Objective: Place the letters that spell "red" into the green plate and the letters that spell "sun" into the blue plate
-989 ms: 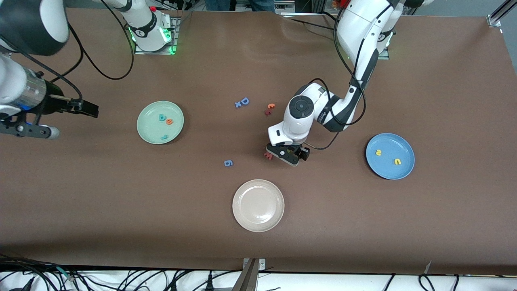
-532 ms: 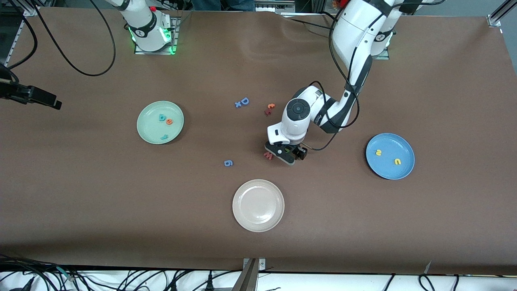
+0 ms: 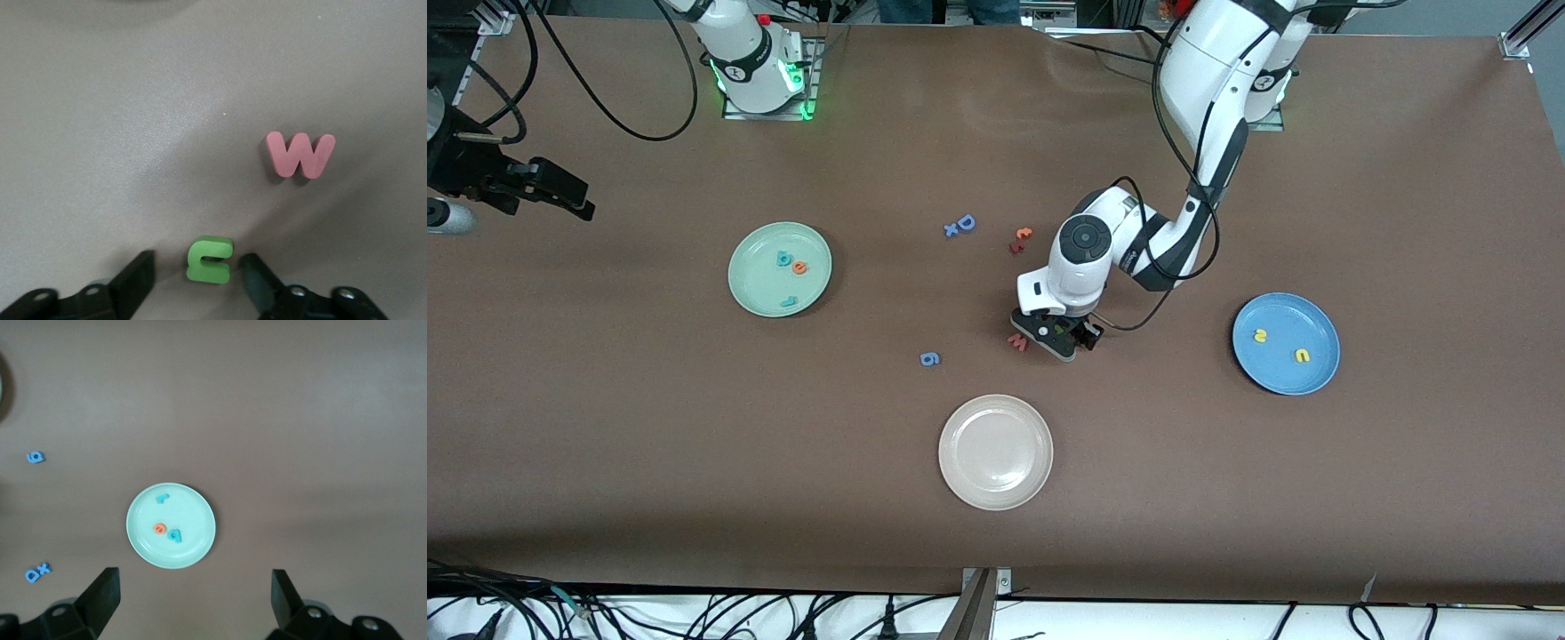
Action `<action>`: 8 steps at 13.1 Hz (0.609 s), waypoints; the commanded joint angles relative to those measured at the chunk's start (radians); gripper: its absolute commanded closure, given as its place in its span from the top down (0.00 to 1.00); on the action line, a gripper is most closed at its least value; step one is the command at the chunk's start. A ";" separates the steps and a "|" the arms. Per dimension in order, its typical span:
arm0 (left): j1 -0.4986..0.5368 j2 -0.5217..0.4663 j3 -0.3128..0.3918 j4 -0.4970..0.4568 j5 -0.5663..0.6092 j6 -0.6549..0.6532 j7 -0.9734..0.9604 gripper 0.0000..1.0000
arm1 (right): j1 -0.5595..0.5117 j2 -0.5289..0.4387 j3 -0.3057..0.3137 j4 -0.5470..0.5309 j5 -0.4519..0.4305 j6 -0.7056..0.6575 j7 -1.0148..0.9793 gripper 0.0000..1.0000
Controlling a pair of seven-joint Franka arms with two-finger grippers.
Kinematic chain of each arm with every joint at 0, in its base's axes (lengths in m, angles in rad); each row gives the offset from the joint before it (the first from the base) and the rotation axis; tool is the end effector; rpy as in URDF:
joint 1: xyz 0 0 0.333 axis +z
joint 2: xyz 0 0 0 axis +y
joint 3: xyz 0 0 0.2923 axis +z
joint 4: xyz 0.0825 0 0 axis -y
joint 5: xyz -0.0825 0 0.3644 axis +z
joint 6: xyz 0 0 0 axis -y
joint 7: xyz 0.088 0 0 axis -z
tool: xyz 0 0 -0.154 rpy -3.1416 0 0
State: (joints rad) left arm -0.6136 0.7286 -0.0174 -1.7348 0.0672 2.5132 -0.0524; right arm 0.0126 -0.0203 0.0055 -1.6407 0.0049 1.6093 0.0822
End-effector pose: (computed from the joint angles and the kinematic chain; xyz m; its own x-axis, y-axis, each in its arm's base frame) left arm 0.5215 -0.3790 0.1148 0.8082 -0.5868 0.0509 -0.5861 -0.8097 -0.0279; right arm 0.5308 0.0104 0.5363 0.9979 -0.0642 -0.0115 -0.0643 -0.9979 -0.0038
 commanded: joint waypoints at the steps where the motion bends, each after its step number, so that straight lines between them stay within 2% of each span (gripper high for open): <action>1: -0.002 -0.005 0.002 -0.029 0.022 0.006 0.011 0.49 | -0.034 -0.021 0.025 -0.025 -0.010 0.031 0.004 1.00; 2: -0.002 -0.005 0.002 -0.026 0.022 0.006 0.012 0.40 | -0.037 -0.015 0.024 -0.019 -0.014 0.031 -0.002 1.00; 3: 0.000 -0.005 0.002 -0.025 0.022 0.006 0.011 0.37 | -0.037 -0.012 0.022 -0.018 -0.013 0.031 -0.004 1.00; 6: 0.002 -0.005 0.002 -0.022 0.019 0.006 0.011 0.34 | -0.036 0.006 -0.024 -0.004 0.006 0.031 -0.007 1.00; 8: 0.002 -0.006 0.002 -0.020 -0.001 0.006 0.012 0.33 | -0.036 0.006 -0.032 -0.004 0.010 0.029 -0.007 1.00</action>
State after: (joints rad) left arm -0.6133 0.7276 -0.0175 -1.7349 0.0672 2.5131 -0.0518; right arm -0.0129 -0.0120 -0.0266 -1.6416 0.0053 1.6307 0.0810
